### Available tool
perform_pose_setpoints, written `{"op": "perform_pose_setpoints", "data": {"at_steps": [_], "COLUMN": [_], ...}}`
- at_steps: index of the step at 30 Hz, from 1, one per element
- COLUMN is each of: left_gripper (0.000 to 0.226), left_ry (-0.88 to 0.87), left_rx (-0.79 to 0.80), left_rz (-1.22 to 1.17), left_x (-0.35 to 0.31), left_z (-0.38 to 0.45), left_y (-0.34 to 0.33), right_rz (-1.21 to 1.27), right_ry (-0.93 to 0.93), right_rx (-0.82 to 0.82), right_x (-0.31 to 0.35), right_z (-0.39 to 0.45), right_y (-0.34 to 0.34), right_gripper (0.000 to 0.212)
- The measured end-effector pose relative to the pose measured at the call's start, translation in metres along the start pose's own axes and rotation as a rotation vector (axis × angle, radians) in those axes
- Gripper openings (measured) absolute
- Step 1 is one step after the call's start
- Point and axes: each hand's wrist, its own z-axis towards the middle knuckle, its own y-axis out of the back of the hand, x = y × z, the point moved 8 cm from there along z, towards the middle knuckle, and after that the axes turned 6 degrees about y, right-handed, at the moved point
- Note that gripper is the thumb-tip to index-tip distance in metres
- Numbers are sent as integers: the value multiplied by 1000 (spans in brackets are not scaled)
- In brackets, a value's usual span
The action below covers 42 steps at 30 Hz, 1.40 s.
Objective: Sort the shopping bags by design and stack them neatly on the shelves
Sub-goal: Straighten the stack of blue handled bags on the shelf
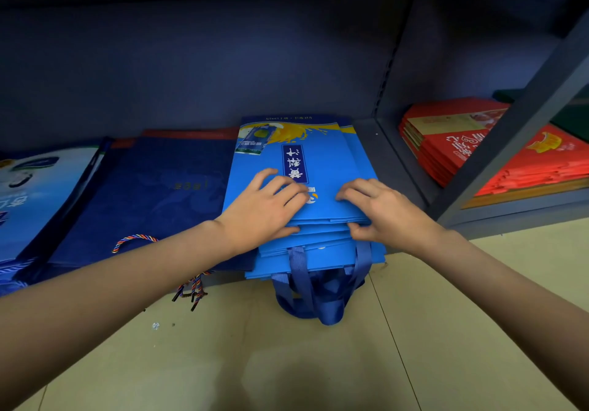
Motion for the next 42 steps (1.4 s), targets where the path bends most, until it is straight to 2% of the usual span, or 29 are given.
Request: {"op": "perform_pose_setpoints", "data": {"at_steps": [4, 8, 10, 12, 13, 16, 18, 23, 29, 35, 39, 42], "left_gripper": [61, 54, 50, 50, 50, 73, 81, 66, 70, 69, 81, 73], "left_ry": [-79, -8, 47, 70, 74, 88, 108, 35, 79, 141, 161, 129], "left_rx": [30, 51, 78, 79, 77, 116, 151, 148, 143, 198, 192, 156], "left_rz": [-31, -50, -62, -56, -51, -53, -66, -46, -86, 58, 16, -49], "left_x": [-3, 4, 6, 4, 2, -6, -9, -18, -9, -22, -19, -15], "left_z": [-7, -8, -8, -8, -8, -8, -7, -6, 0, 2, -5, -20], "left_y": [-5, -8, -10, -13, -16, -26, -32, -34, -25, -28, -38, -44], "right_rz": [-10, -8, 90, 282, 338, 271, 207, 156, 64, 106, 91, 32], "right_ry": [-6, -31, -197, -404, -450, -424, -406, -371, -369, -357, -346, -332], "right_rx": [-20, -84, -55, 35, 84, 198, 236, 307, 318, 291, 273, 298], "right_x": [3, -2, -20, -39, -43, -40, -38, -39, -48, -43, -40, -34], "right_z": [-5, -10, -14, -20, -22, -23, -23, -25, -23, -24, -24, -24], "right_y": [-3, -1, -6, -16, -20, -28, -28, -29, -19, -22, -23, -26], "right_gripper": [46, 49, 65, 86, 92, 92, 87, 80, 81, 80, 78, 77]}}
